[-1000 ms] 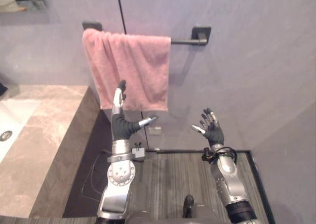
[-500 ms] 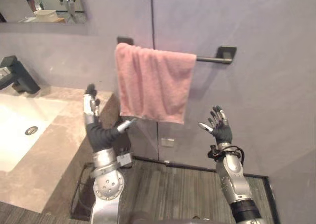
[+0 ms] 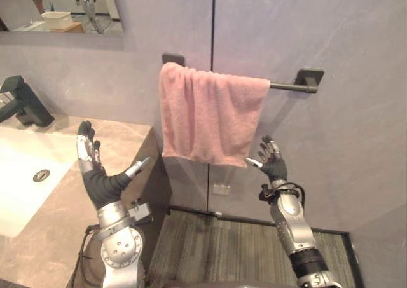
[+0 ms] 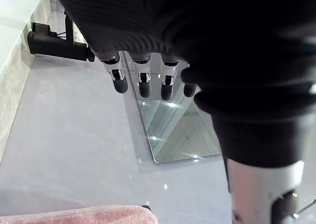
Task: Organize washtable
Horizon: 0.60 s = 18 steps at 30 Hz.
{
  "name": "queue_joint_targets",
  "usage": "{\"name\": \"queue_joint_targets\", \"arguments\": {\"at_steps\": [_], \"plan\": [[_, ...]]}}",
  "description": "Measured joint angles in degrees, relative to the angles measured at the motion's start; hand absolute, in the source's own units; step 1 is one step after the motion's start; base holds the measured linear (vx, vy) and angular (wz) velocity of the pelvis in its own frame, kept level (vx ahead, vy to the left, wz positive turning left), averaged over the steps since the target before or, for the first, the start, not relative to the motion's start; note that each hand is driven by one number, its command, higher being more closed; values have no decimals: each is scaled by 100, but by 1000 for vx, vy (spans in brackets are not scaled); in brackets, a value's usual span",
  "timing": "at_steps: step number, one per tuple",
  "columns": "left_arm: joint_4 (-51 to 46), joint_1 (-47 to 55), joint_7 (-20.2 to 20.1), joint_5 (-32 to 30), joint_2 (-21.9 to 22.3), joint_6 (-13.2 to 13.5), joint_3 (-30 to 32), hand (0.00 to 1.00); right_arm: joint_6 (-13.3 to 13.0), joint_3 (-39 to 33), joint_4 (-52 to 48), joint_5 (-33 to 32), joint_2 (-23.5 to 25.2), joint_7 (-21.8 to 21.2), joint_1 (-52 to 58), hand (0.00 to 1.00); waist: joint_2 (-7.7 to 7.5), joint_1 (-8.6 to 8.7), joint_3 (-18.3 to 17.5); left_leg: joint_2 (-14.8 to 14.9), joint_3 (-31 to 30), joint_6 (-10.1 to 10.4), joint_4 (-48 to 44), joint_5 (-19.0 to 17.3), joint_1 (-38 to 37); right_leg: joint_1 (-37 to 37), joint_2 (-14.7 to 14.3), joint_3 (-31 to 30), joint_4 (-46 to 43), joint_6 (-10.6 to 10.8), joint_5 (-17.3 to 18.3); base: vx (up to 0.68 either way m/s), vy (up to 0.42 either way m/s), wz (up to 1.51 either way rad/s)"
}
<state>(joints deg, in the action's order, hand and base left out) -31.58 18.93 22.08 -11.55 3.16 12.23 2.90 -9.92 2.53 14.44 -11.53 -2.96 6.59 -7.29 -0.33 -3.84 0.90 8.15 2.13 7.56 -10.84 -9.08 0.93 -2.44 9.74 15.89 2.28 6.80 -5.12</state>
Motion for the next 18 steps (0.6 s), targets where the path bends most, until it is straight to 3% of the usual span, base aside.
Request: {"name": "queue_joint_targets", "arguments": {"at_steps": [10,15,18], "plan": [[570,-948,-547,905,-196,-110,-25,0,169,-213,300,-39,-84,89,-726,0,-83,19,63,-40,-42,20,658,430,117,277,0,119,178,-47,-135,5,-21,5],[717,-1585,-711,2291,-339,-181,6,0,101,-318,893,-1660,-125,46,-1870,0,-1,9,463,-104,-105,15,955,861,630,921,47,157,183,-100,-364,-72,-20,10],[717,-1591,-818,2719,-340,-183,-22,0,105,-324,941,-2069,-228,-3,-2138,0,44,-1,509,-95,-112,34,1211,1014,718,1107,39,198,184,-102,-390,-58,-25,8]]}}
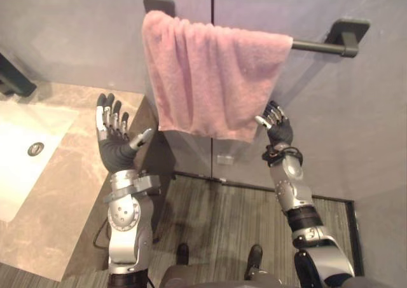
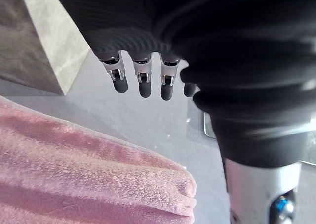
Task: Organize washtable
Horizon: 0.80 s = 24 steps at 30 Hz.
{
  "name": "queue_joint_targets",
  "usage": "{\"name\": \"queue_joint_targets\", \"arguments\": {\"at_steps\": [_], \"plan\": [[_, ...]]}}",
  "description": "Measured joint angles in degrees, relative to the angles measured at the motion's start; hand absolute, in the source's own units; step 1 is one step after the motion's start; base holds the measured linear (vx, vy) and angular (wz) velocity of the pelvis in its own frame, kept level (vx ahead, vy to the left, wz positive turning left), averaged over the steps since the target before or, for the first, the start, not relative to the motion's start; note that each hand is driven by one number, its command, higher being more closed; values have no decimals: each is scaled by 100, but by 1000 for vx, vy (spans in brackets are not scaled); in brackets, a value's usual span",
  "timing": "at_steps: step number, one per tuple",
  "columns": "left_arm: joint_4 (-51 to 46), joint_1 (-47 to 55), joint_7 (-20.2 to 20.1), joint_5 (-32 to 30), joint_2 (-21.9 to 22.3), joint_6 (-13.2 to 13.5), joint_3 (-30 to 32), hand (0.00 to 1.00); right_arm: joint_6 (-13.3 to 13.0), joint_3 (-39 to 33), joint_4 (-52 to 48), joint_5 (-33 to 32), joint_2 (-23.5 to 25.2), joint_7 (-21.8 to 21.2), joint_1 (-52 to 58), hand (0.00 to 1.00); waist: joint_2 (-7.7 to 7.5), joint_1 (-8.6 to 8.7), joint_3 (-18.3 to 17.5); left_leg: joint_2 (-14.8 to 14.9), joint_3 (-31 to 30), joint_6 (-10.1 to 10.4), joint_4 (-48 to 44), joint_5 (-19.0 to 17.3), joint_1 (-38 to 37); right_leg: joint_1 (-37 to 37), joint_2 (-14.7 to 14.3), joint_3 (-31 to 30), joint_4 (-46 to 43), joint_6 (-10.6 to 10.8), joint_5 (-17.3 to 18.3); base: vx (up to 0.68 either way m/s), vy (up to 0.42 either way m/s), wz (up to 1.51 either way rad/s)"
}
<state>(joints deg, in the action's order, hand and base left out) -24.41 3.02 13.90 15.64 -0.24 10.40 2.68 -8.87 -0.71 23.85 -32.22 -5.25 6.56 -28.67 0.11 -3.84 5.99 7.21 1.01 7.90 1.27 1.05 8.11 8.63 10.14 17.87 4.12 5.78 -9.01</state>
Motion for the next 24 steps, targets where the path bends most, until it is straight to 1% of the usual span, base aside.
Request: {"name": "queue_joint_targets", "arguments": {"at_steps": [3,7,9,11,13,16,17,24], "plan": [[0,11,-112,213,-2,-1,-21,0,22,3,6,-265,-16,-91,-124,0,20,1,49,4,-8,-19,181,138,20,79,-1,46,0,2,-9,-9,-20,5],[-3,120,-271,396,-8,-3,-129,0,33,38,284,-557,-101,-163,-468,0,28,-10,57,6,-10,-12,242,178,69,151,-1,86,0,6,-11,3,-2,1],[-3,159,-286,401,-6,-3,-136,0,31,108,284,-610,-115,-184,-622,0,33,-7,61,10,-24,-11,244,209,108,181,-4,86,2,6,-12,20,0,5],[-5,285,-376,404,-3,-3,-156,0,31,185,284,-665,-124,-320,-857,0,42,-24,82,10,-30,-11,248,210,110,181,-2,93,2,6,-11,31,4,2],[-8,360,-388,405,-3,-4,-155,0,21,272,283,-762,-121,-425,-916,0,39,-21,89,8,-41,-11,253,211,113,180,0,99,2,6,-11,0,0,0],[-19,383,-388,401,-3,-3,-149,0,22,374,283,-896,-124,-463,-1027,0,45,-25,121,6,-55,-11,269,233,116,180,1,105,2,6,-11,3,3,1],[-27,387,-390,401,-1,-3,-158,0,21,400,283,-947,-123,-547,-1090,0,47,-26,155,11,-57,-7,274,244,117,181,-2,106,1,7,-13,0,0,0],[-27,388,-390,401,0,-2,-228,0,2,735,282,-1048,-75,-586,-1343,0,53,-27,166,19,-56,-6,274,246,118,182,-11,105,2,14,-18,0,0,0]]}}
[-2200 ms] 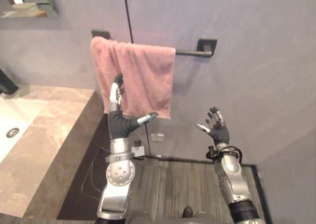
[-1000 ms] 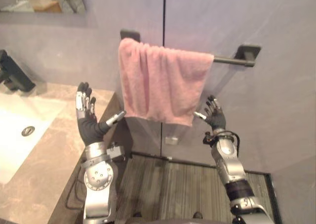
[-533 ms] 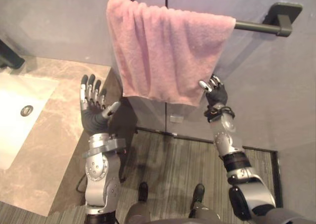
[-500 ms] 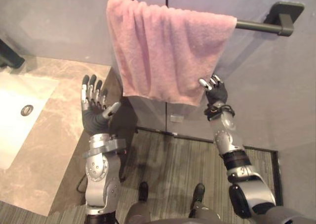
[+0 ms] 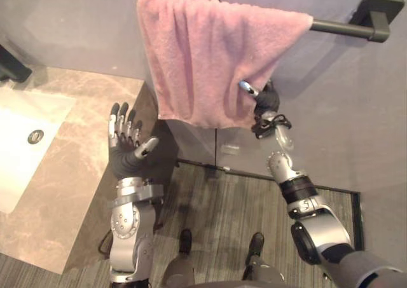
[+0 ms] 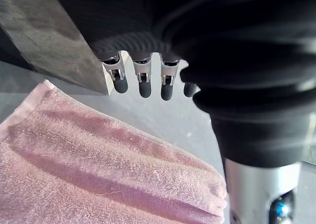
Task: Organize washtable
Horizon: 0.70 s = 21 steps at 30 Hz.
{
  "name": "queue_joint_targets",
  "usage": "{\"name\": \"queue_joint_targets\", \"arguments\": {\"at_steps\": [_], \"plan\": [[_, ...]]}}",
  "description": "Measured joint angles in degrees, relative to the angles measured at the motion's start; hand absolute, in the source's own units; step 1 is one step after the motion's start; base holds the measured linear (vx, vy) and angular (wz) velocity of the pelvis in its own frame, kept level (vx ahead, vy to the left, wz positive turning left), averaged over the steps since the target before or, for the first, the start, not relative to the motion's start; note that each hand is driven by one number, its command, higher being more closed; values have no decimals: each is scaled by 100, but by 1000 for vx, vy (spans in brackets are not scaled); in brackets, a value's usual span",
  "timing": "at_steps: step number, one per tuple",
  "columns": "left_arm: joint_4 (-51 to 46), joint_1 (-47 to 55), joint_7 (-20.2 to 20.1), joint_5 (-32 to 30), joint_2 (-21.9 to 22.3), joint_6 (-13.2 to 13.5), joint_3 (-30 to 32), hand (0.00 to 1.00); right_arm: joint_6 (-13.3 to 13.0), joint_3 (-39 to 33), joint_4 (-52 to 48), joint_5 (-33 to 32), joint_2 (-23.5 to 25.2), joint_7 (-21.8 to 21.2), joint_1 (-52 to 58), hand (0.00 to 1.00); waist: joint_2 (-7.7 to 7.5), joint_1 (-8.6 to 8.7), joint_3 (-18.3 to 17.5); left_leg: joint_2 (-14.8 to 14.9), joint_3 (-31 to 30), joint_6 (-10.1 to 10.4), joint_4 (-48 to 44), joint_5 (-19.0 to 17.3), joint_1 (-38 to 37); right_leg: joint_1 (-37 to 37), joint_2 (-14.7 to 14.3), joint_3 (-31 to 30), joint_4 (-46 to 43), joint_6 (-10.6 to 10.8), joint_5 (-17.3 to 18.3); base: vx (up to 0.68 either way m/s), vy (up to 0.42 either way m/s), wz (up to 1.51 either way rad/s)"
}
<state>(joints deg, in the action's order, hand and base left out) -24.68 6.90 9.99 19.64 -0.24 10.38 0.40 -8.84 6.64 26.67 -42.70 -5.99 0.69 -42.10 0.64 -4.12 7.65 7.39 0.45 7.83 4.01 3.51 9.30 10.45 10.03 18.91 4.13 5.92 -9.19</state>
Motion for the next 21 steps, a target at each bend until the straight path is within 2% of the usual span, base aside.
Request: {"name": "queue_joint_targets", "arguments": {"at_steps": [5,6,13,21], "plan": [[1,0,-23,0,-6,-1,-2,0,1,183,1,4,-12,-69,-149,0,-3,-4,2,-1,-22,1,-2,1,-1,-11,2,14,0,4,-3,0,0,0],[1,0,-35,0,-8,-1,-2,0,1,187,1,3,-12,-75,-159,100,-4,-6,2,-1,-26,1,-1,2,-1,-14,3,17,0,4,-3,4,11,3],[1,42,-133,3,-49,-5,9,0,1,232,238,8,-86,-45,-532,100,-15,0,195,1,-60,10,41,75,-8,-30,3,38,-1,19,-41,-18,4,2],[2,214,-129,12,-50,-9,28,0,-14,114,348,57,-105,28,-623,100,-38,-9,213,6,-77,5,118,166,-14,-29,0,71,0,22,-57,-11,3,2]]}}
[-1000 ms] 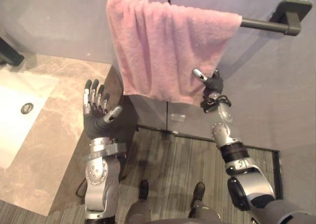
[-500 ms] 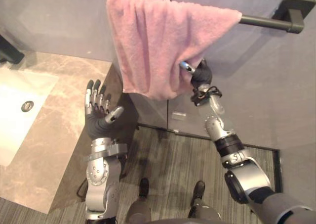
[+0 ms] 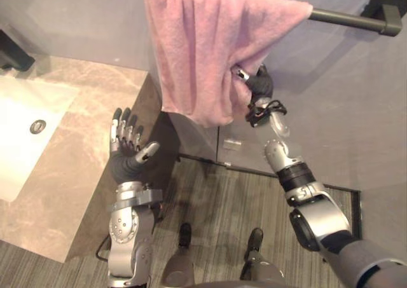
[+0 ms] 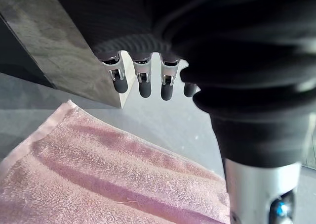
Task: Organize washtable
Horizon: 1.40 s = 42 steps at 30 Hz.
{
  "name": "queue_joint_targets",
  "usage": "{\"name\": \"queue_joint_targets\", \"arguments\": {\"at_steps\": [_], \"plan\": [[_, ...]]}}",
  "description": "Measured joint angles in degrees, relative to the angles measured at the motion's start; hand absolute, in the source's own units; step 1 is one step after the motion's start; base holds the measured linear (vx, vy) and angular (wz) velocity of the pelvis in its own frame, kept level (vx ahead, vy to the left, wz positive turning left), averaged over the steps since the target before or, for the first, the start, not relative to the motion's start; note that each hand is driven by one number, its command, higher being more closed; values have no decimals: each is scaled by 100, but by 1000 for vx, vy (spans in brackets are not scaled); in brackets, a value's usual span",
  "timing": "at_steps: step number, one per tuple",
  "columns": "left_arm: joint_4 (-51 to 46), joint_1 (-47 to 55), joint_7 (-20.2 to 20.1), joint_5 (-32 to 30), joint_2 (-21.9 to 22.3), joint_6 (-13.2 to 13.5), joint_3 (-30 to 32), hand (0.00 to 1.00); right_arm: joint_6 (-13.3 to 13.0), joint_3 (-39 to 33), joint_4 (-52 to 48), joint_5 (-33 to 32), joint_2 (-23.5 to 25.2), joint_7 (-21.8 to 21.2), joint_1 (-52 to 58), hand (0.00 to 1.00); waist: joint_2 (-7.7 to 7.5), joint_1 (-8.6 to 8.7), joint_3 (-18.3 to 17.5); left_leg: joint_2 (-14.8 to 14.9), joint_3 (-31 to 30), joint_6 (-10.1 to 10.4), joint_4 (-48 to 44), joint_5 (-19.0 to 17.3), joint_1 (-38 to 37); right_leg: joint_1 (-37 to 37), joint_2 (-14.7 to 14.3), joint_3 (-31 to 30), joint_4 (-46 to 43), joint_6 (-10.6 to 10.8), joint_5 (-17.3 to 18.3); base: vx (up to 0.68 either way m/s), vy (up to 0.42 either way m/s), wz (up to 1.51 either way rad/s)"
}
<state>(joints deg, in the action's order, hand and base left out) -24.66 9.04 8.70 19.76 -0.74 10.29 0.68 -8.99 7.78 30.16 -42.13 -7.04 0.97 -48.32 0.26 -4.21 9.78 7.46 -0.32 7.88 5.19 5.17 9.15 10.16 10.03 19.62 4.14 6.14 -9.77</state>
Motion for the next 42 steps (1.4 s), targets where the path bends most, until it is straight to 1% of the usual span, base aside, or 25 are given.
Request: {"name": "queue_joint_targets", "arguments": {"at_steps": [5,7,9,10,12,14,16,19,21,23,27,28,31,32,34,35,39,40,42], "plan": [[13,-42,25,-35,0,-4,64,0,-1,-242,1,5,59,-7,47,100,-58,7,35,-1,52,2,-1,6,-25,2,-1,-46,10,-7,-31,-9,11,-4],[113,-194,51,-113,-5,-10,268,0,-11,-397,-3,6,66,3,150,100,-60,5,36,-3,85,2,0,6,-48,2,0,-77,9,-10,-40,-14,21,-9],[328,-489,231,-417,-47,-9,586,0,-52,-567,-17,9,52,1,286,100,-60,8,36,0,151,3,0,5,-93,2,-3,-130,10,-10,-56,-10,24,-17],[538,-759,312,-564,-141,-12,769,0,-97,-698,-76,11,29,-3,367,100,-60,22,36,1,214,3,0,4,-138,2,-5,-209,14,-7,-70,-7,26,-20],[726,-1009,400,-717,-281,-13,885,0,-122,-767,-278,13,-42,-1,493,100,-60,28,35,2,267,5,4,3,-172,3,-9,-259,18,-10,-79,-6,28,-18],[1088,-1453,421,-823,-589,-41,896,0,-146,-802,-480,12,-152,-3,735,100,-68,50,30,45,354,7,7,0,-208,11,-43,-346,34,-25,-102,-7,28,-19],[1324,-1711,422,-831,-781,-51,892,0,-145,-792,-522,11,-164,-10,827,100,-82,54,22,62,426,15,7,-6,-213,13,-94,-422,129,-47,-164,-18,9,-23],[1908,-2235,527,-835,-1127,-74,900,0,-142,-739,-945,10,-200,-112,1041,100,-88,61,19,160,570,35,8,-19,-193,128,-202,-570,142,-101,-207,-30,-5,-26],[2219,-2477,584,-913,-1274,-107,905,0,-141,-740,-984,7,-256,-125,1090,100,-95,182,15,204,599,48,8,-22,-197,145,-249,-598,142,-102,-207,-23,-4,-15],[2500,-2758,650,-940,-1468,-118,911,0,-147,-742,-1176,2,-341,-127,1206,100,-137,206,-10,251,721,78,9,-39,-177,247,-312,-721,142,-127,-226,-20,4,-25],[2692,-2970,588,-905,-1597,-138,908,0,-187,-737,-1392,-2,-447,-137,1277,100,-147,329,-17,268,830,91,8,-49,-153,346,-341,-834,142,-153,-246,0,21,-17],[2761,-3028,543,-894,-1598,-142,905,0,-188,-738,-1395,-2,-470,-140,1280,100,-152,329,-20,268,840,93,7,-50,-149,358,-343,-847,142,-155,-248,10,39,-14],[3060,-3215,235,-476,-1787,-206,826,0,-186,-716,-1395,-7,-469,-243,1323,100,-193,336,-45,296,864,106,6,-60,-142,381,-372,-879,143,-161,-252,12,18,-4],[3230,-3323,107,-272,-1974,-239,746,0,-186,-678,-1395,-23,-465,-256,1363,100,-231,328,-69,314,869,108,5,-60,-110,415,-387,-888,143,-169,-258,0,0,0],[3450,-3471,-10,-31,-2248,-262,592,0,-187,-575,-1396,-75,-461,-288,1411,100,-296,328,-109,329,874,122,4,-51,-45,480,-401,-899,144,-189,-273,4,10,-2],[3494,-3524,-1,66,-2301,-260,586,0,-187,-505,-1396,-123,-463,-325,1415,100,-331,328,-131,332,886,126,-8,-48,-4,525,-404,-913,144,-202,-283,0,0,0],[3793,-3731,-90,498,-2398,-248,430,0,-183,-434,-1394,-238,-459,-360,1420,100,-335,280,-134,331,859,126,-50,-47,35,532,-400,-910,144,-216,-294,3,6,1],[3901,-3796,-128,734,-2504,-241,369,0,-184,-429,-1394,-276,-459,-364,1419,100,-335,273,-134,333,850,128,-85,-49,72,551,-400,-910,144,-225,-301,0,0,0],[3991,-3886,-200,989,-2613,-228,307,0,-206,-377,-1395,-305,-470,-370,1418,100,-335,261,-134,335,846,129,-122,-49,145,606,-399,-915,144,-242,-316,0,0,0]]}}
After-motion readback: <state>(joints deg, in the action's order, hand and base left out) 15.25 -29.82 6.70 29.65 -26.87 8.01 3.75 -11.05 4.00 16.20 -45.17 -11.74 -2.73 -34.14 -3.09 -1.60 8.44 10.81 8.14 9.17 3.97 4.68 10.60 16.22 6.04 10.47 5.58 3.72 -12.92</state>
